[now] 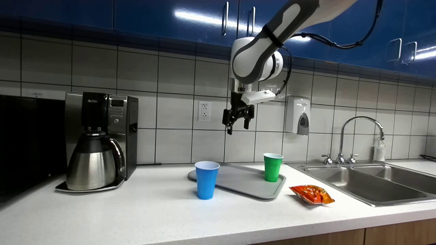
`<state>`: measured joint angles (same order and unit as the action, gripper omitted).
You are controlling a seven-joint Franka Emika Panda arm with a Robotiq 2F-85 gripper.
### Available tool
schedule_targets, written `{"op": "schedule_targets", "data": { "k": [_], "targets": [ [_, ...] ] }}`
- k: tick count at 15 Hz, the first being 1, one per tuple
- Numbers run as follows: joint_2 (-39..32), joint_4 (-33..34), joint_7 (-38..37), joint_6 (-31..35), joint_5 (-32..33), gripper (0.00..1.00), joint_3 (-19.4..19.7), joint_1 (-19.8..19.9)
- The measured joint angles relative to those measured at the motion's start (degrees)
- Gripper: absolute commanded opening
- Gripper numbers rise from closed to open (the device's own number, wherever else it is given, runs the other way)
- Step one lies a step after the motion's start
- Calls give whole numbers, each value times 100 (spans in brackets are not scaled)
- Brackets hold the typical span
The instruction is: Remove the cups from the tray and put them on the counter.
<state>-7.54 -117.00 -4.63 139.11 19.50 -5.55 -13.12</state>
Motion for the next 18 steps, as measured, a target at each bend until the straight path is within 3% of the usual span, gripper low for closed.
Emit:
{"op": "schedule_targets", "data": {
  "k": [18],
  "targets": [
    [-38, -392, -266, 192, 462, 100, 587, 554]
  ]
}}
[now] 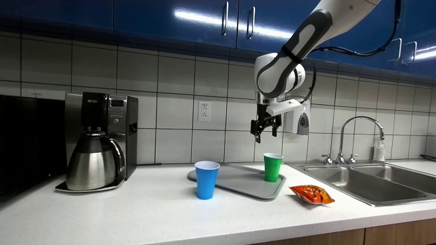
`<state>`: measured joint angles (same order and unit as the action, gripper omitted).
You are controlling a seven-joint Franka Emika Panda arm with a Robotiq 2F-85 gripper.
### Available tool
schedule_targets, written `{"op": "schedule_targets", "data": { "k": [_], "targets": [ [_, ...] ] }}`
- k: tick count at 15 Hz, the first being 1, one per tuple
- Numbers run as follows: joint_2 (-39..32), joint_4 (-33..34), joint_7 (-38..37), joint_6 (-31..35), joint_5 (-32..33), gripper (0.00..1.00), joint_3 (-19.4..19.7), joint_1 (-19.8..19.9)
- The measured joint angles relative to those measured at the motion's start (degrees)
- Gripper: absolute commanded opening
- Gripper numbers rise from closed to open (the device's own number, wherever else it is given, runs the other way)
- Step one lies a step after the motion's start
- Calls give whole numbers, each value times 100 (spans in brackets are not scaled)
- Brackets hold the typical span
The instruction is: Remove the cups from the tray and put them on the counter.
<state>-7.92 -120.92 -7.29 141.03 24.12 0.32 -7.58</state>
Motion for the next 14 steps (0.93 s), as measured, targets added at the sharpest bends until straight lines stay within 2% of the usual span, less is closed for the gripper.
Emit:
{"op": "schedule_targets", "data": {
  "k": [14],
  "targets": [
    [-729, 183, -171, 606, 184, 100, 292, 68]
  ]
}}
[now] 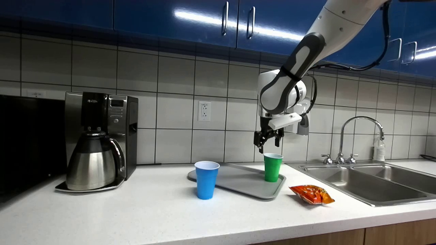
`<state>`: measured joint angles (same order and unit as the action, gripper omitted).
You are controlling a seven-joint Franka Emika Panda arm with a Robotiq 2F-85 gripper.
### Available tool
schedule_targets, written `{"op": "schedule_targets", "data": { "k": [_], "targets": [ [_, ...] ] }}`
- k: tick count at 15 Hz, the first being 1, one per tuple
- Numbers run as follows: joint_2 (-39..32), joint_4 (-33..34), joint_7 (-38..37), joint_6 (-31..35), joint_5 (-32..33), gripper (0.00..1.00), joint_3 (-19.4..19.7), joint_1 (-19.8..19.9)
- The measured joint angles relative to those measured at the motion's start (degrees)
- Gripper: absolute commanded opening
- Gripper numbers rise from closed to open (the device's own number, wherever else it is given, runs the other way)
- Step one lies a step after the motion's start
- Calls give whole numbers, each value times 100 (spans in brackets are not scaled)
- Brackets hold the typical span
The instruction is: Remove the cups from the tray and put them on the counter.
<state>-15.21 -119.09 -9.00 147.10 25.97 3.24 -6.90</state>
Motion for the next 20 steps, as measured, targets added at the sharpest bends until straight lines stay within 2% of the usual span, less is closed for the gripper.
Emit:
{"op": "schedule_targets", "data": {
  "k": [10, 20],
  "targets": [
    [-699, 528, -9, 125, 0, 100, 120, -27],
    [-1003, 616, -27, 125, -14, 100, 156, -65]
  ]
}}
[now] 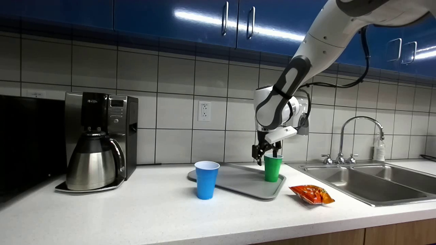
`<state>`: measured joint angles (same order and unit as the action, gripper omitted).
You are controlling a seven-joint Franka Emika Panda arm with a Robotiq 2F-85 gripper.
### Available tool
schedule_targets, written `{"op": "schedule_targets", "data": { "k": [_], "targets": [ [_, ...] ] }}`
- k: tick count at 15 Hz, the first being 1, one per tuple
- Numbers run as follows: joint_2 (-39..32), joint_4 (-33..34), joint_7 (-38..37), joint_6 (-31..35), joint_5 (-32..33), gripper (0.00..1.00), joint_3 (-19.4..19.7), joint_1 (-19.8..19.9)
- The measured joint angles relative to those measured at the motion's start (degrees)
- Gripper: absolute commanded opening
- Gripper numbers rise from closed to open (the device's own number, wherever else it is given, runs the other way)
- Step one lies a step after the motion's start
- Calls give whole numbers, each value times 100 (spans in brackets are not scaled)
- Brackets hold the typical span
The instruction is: Remove the cups from the tray and put them on the counter.
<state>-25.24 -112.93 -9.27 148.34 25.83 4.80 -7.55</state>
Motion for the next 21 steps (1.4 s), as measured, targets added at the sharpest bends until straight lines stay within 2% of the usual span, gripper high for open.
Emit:
{"op": "schedule_targets", "data": {
  "k": [1, 2, 4, 12, 14, 21],
  "targets": [
    [-20, 16, -19, 0, -3, 100, 15, 0],
    [-41, 32, -35, 0, -13, 75, 30, 0],
    [-72, 53, -63, 0, -35, 66, 49, 0],
    [-96, 66, -100, 8, -76, 3, 53, -4],
    [-96, 66, -105, 12, -76, 0, 53, -7],
    [-29, 70, -141, 54, -76, 1, 53, -11]
  ]
}}
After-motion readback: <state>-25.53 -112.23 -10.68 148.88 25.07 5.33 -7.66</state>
